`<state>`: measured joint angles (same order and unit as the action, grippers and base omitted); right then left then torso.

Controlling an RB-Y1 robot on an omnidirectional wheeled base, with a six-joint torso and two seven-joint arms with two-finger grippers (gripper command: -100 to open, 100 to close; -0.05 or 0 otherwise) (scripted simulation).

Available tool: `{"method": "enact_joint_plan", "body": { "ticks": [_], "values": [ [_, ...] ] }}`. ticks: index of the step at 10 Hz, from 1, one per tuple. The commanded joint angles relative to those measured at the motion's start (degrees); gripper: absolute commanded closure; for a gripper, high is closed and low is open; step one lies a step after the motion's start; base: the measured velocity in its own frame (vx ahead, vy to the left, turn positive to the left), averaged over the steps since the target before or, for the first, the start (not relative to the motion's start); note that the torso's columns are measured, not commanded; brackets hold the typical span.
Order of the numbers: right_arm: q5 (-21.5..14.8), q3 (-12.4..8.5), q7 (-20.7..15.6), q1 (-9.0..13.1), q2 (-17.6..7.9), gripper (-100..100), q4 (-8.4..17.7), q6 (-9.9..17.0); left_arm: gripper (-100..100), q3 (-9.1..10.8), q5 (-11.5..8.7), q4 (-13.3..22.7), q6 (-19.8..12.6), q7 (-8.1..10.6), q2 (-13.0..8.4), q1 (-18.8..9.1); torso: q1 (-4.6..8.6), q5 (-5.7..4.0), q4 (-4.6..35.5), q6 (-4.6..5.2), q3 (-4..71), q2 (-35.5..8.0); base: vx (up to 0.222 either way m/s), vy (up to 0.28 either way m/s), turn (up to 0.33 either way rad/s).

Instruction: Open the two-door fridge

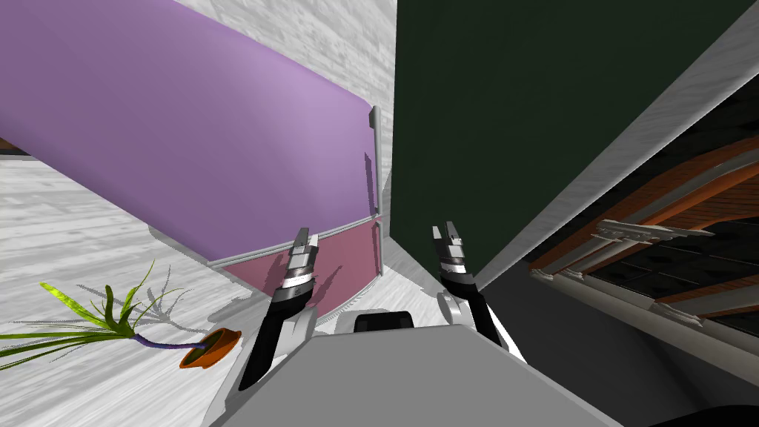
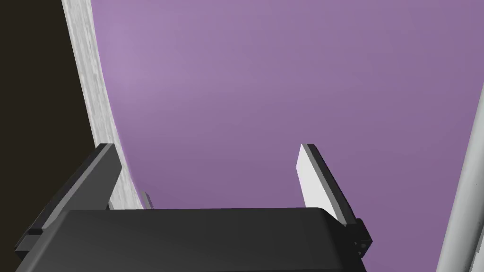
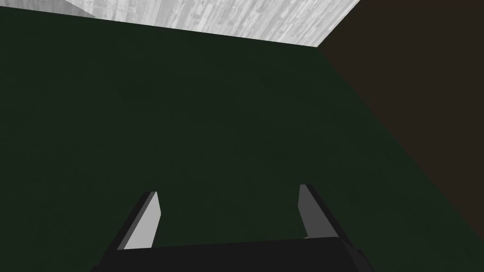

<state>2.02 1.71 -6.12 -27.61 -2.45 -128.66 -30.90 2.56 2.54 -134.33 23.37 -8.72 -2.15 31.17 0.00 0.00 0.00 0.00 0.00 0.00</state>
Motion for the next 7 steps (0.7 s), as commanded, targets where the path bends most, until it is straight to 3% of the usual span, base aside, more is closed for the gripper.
{"method": "enact_joint_plan", "body": {
  "ticks": [1, 7],
  "values": [
    [0.0, 0.0, 0.0, 0.0, 0.0, 0, 0.0, 0.0, 0, 0.0, 0.0, 0.0, 0.0, 0.0, 0.0, 0.0, 0.0, 0.0, 2.35, 0.0, 4.67, -2.32, 0.0, 0.0, 0.0],
    [0.0, 0.0, 0.0, 0.0, 0.0, 0, -0.02, 0.0, 0, 0.0, 0.0, -0.01, 0.01, 0.0, 0.0, 0.0, 0.0, 0.0, 26.91, 0.0, 53.81, -26.93, 0.0, 0.0, 0.0]
  ]
}}
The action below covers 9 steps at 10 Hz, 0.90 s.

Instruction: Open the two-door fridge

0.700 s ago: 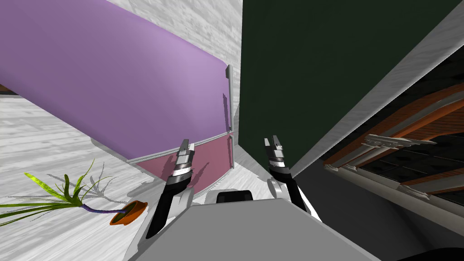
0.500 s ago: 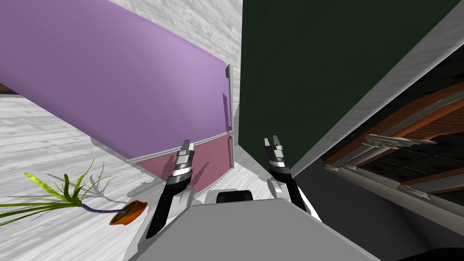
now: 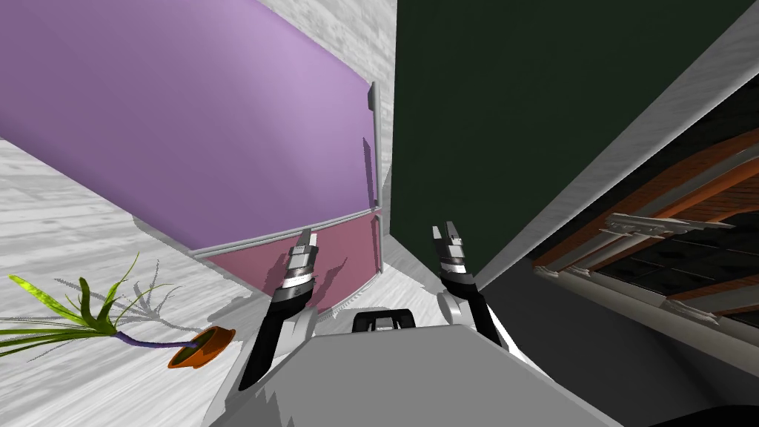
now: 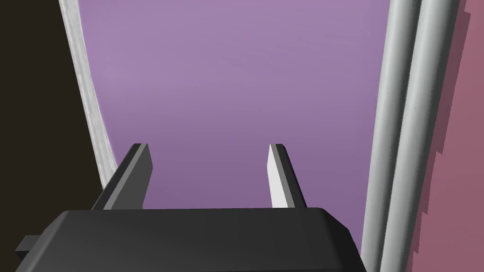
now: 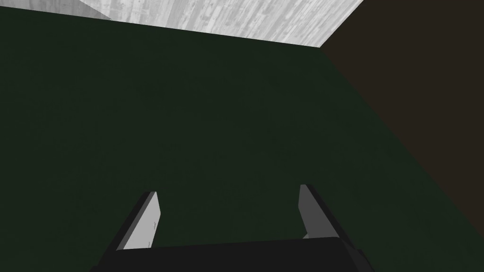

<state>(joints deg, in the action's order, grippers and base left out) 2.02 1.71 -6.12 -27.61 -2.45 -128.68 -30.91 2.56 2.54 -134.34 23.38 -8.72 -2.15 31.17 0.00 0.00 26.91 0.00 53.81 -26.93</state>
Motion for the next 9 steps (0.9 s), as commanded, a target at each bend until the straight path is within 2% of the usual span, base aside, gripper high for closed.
{"method": "enact_joint_plan", "body": {
  "ticks": [1, 2, 3, 5, 8, 9],
  "values": [
    [0.0, 0.0, 0.0, 0.0, 0.0, 0, 0.0, 0.0, 0, 0.0, 0.0, 0.0, 0.0, 0.0, 0.0, 0.0, 0.0, 0.0, 4.23, 0.0, 8.46, -4.23, 0.0, 0.0, 0.0],
    [0.0, 0.0, 0.0, 0.0, 0.0, 0, 0.0, 0.0, 0, 0.0, 0.0, 0.0, 0.0, 0.0, 0.0, 0.0, 0.0, 0.0, 8.46, 0.0, 16.91, -8.46, 0.0, 0.0, 0.0],
    [0.0, 0.0, 0.0, 0.0, 0.0, 0, 0.0, 0.0, -100, -0.33, -1.17, 0.17, -0.75, -0.22, -2.31, -1.7, 0.0, 0.0, 12.69, 0.0, 25.38, -12.69, 0.013, -0.009, 0.01],
    [0.0, 0.0, 0.0, -0.01, 0.0, 0, 0.03, 0.01, -100, -0.8, -2.89, 0.36, -1.86, -0.55, -4.96, -4.2, 0.03, -0.01, 15.13, 0.0, 30.47, -15.11, 0.015, -0.018, 0.008],
    [0.0, 0.0, 0.0, -0.01, 0.0, 0, 0.03, 0.01, -100, -1.79, -6.61, 0.68, -4.26, -1.28, -10.01, -9.27, 0.01, 0.0, 15.36, 0.0, 30.76, -15.35, 0.02, -0.026, 0.01],
    [0.0, 0.0, 0.0, -0.01, 0.01, 0, 0.03, 0.01, -100, -1.79, -6.61, 0.68, -4.26, -1.28, -10.01, -9.61, 0.03, -0.01, 15.37, 0.0, 30.75, -15.36, 0.015, -0.019, 0.003]
  ]
}}
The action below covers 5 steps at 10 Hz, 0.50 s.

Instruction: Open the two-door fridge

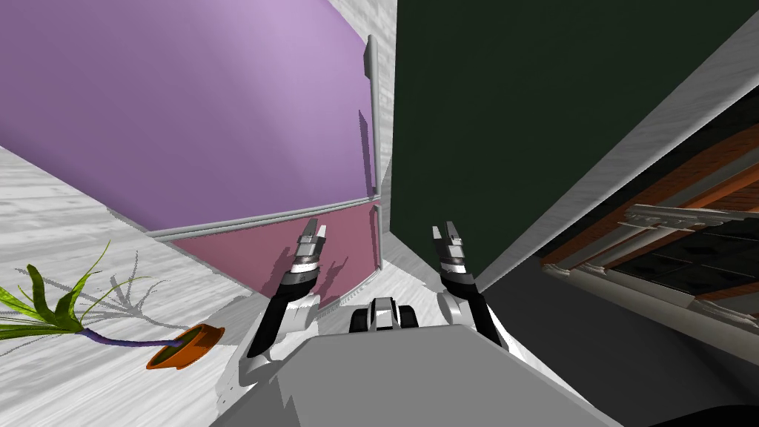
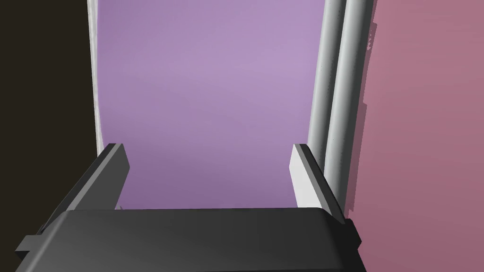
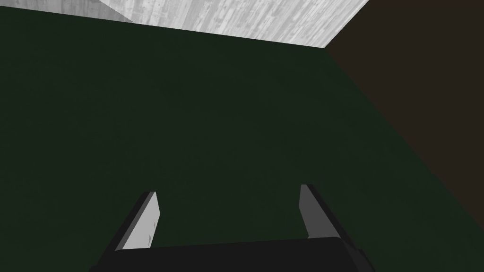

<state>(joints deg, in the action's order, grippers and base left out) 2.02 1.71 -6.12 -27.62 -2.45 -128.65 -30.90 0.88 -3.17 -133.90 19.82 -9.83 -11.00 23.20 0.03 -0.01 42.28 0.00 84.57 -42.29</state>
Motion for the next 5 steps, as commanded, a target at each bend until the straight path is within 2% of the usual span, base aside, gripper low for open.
{"method": "enact_joint_plan", "body": {
  "ticks": [1, 2, 3, 4, 5],
  "values": [
    [0.0, 0.0, 0.0, 0.0, 0.0, 0, 0.0, 0.0, -100, -0.49, -2.38, 0.36, -1.66, -0.47, -3.05, -3.8, -0.05, 0.01, 0.01, -0.01, -0.02, -0.02, 0.013, -0.014, 0.005],
    [0.0, 0.0, 0.0, 0.0, 0.0, 0, 0.0, 0.0, -100, -0.89, -3.96, 0.46, -2.67, -0.78, -4.84, -5.16, -0.06, 0.02, 0.01, 0.0, -0.02, -0.02, 0.017, -0.016, 0.012],
    [0.0, 0.0, 0.0, 0.0, 0.0, 0, 0.0, 0.0, -100, -0.89, -3.96, 0.46, -2.67, -0.78, -5.03, -6.1, -0.05, 0.01, 0.0, 0.0, 0.0, 0.0, 0.012, -0.014, 0.002],
    [0.0, 0.0, 0.0, 0.0, 0.0, 0, 0.0, 0.0, -100, -1.31, -5.63, 0.53, -3.74, -1.12, -7.06, -8.05, -0.03, 0.01, 0.0, 0.0, 0.0, -0.01, 0.015, -0.021, 0.007],
    [0.0, 0.0, 0.0, 0.0, 0.0, 0, 0.0, 0.0, -100, -1.31, -5.63, 0.53, -3.74, -1.12, -7.06, -8.53, 0.0, 0.0, 0.0, 0.0, 0.01, 0.01, 0.012, -0.017, 0.002]
  ]
}}
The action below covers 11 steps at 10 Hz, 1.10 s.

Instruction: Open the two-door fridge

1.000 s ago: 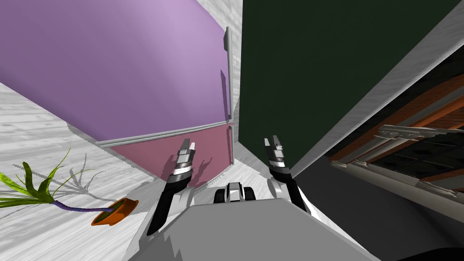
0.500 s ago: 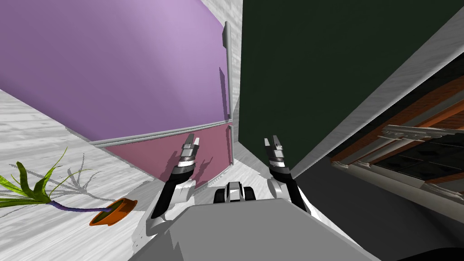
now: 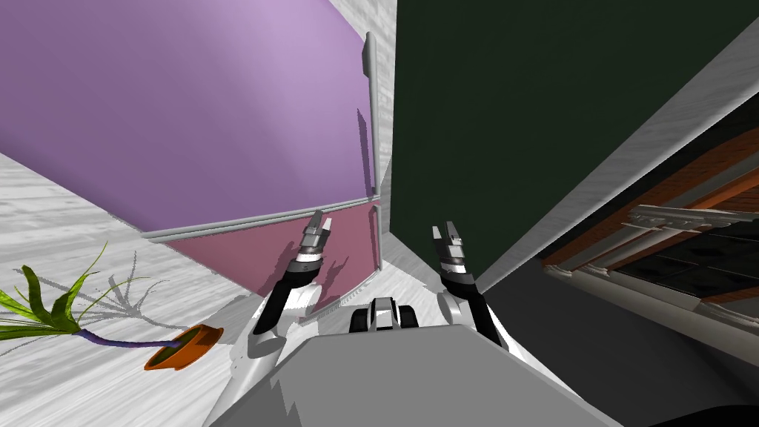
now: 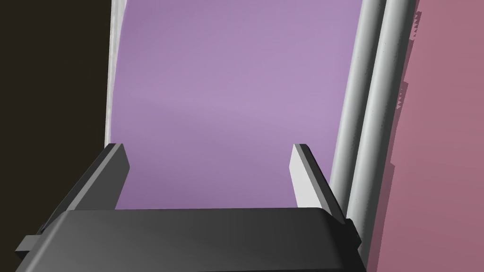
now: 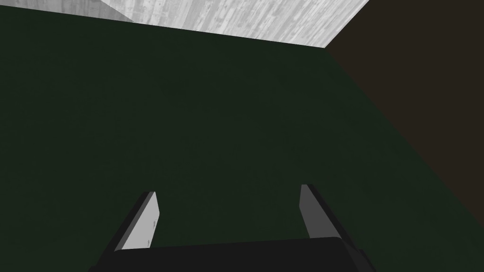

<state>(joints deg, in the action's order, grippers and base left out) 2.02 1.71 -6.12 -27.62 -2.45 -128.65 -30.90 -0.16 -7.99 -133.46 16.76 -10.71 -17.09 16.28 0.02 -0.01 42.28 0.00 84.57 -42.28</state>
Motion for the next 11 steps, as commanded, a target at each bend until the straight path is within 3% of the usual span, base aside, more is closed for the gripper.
{"method": "enact_joint_plan", "body": {
  "ticks": [1, 2, 3, 4, 5, 6, 7, 8, 9, 10, 11],
  "values": [
    [0.0, 0.0, 0.0, 0.0, 0.0, 0, 0.0, 0.0, -100, -0.71, -2.55, 0.13, -1.79, -0.59, -3.07, -3.89, -0.01, 0.01, 0.0, -0.01, -0.01, -0.02, 0.009, -0.02, 0.008],
    [0.0, 0.0, 0.0, 0.0, 0.0, 0, 0.0, 0.0, -100, -0.71, -2.55, 0.13, -1.79, -0.59, -3.07, -4.15, -0.01, 0.0, 0.0, 0.0, -0.01, -0.02, 0.009, -0.018, 0.002],
    [0.0, 0.0, 0.0, 0.0, 0.0, 0, 0.0, 0.0, -100, -1.17, -4.34, 0.2, -2.94, -0.94, -5.22, -6.37, -0.02, 0.01, 0.0, -0.01, -0.01, -0.02, 0.012, -0.019, 0.007],
    [0.0, 0.0, 0.0, 0.0, 0.0, 0, 0.0, 0.0, -100, -1.17, -4.34, 0.2, -2.94, -0.94, -5.22, -6.76, -0.03, 0.01, 0.0, 0.0, 0.0, 0.0, 0.012, -0.015, 0.003],
    [0.0, 0.0, 0.0, 0.0, 0.0, 0, 0.0, 0.0, -100, -1.66, -6.19, 0.29, -4.12, -1.3, -7.44, -8.93, -0.03, 0.01, 0.0, -0.01, 0.0, 0.0, 0.014, -0.02, 0.007],
    [0.0, 0.0, 0.0, 0.0, 0.0, 0, 0.0, 0.0, -100, -1.66, -6.19, 0.29, -4.12, -1.3, -7.44, -9.44, -0.02, 0.0, 0.0, 0.0, 0.01, 0.01, 0.012, -0.015, 0.003],
    [0.0, 0.0, 0.0, 0.0, 0.0, 0, 0.0, 0.0, -100, -2.17, -8.06, 0.41, -5.33, -1.64, -9.72, -11.41, -0.03, 0.01, 0.0, -0.01, -0.01, -0.01, 0.015, -0.019, 0.009],
    [0.0, 0.0, 0.0, 0.0, 0.0, 0, 0.0, 0.0, -100, -2.17, -8.06, 0.41, -5.33, -1.64, -9.72, -12.16, -0.01, 0.0, 0.0, 0.0, 0.0, 0.0, 0.011, -0.017, 0.003],
    [0.0, 0.0, 0.0, 0.0, 0.0, 0, 0.0, 0.0, -100, -2.72, -9.97, 0.59, -6.56, -1.97, -12.08, -14.39, -0.02, 0.01, 0.0, 0.0, -0.01, -0.01, 0.012, -0.024, 0.008],
    [0.0, 0.0, 0.0, 0.0, 0.0, 0, 0.0, 0.0, -100, -2.72, -9.97, 0.59, -6.56, -1.97, -12.08, -14.91, -0.01, 0.0, 0.0, 0.0, 0.0, -0.01, 0.013, -0.02, 0.004],
    [0.0, 0.0, 0.0, 0.0, 0.0, 0, 0.0, 0.0, -100, -3.31, -11.9, 0.81, -7.8, -2.28, -14.48, -17.17, -0.02, 0.01, 0.0, -0.01, -0.01, -0.01, 0.017, -0.024, 0.009]
  ]
}}
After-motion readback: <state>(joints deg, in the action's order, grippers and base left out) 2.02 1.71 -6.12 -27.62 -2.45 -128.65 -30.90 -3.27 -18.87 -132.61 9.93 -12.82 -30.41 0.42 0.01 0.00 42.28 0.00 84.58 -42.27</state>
